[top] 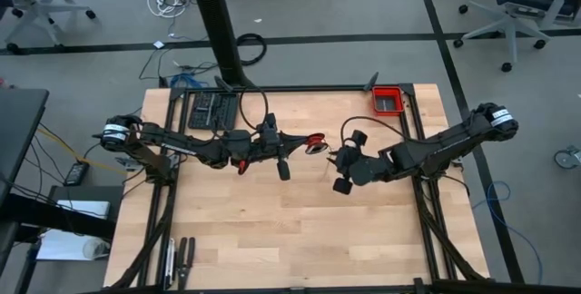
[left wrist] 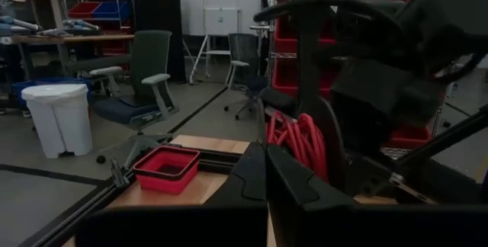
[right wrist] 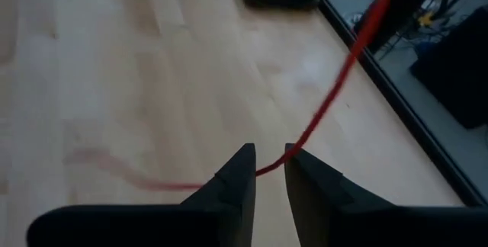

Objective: Coil cords
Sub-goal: Coil the red wire on the black spool

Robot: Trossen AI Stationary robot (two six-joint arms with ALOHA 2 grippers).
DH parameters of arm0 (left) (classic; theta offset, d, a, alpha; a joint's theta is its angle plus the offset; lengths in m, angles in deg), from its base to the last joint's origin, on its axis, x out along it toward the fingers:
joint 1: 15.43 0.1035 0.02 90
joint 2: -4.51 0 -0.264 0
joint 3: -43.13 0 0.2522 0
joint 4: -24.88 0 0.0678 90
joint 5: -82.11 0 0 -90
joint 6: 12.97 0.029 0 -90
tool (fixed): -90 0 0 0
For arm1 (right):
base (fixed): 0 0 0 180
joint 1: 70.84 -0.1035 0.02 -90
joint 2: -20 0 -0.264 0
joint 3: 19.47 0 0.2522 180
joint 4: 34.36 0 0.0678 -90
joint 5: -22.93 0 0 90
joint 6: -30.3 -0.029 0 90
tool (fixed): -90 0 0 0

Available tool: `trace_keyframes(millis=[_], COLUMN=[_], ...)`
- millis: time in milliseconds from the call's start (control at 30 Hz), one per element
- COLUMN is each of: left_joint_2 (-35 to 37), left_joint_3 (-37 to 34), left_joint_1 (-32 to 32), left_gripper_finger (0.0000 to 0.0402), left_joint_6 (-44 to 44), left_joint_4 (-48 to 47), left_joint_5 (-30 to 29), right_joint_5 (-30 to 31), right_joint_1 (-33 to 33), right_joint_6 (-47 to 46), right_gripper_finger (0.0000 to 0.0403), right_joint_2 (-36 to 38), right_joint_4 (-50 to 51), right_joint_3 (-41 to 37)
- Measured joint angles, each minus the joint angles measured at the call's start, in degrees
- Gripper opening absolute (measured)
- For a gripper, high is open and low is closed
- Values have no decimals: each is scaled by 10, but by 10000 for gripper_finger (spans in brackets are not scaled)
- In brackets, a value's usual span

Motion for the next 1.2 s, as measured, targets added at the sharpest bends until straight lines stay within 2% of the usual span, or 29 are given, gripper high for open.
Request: trace_keyframes(millis=[167,567,800,967,1200], left_joint_2=[0,0,0,0,0], left_joint_3=[0,0,0,0,0], left_joint_1=[0,0,0,0,0], left_gripper_finger=[0,0,0,0,0], left_joint_6=[0,0,0,0,-26], left_joint_4=[2,2,2,1,10], left_joint_5=[0,0,0,0,-2], right_joint_5=[20,18,18,19,31], right_joint_1=[-8,-6,-6,-6,3], right_joint_6=[-3,-5,-5,-1,8], right_gripper_finger=[65,54,44,7,3], right_joint_2=[0,0,0,0,-20], right_joint_4=[-26,-102,-102,-97,-129], right_joint_3=[-25,-81,-82,-82,-82])
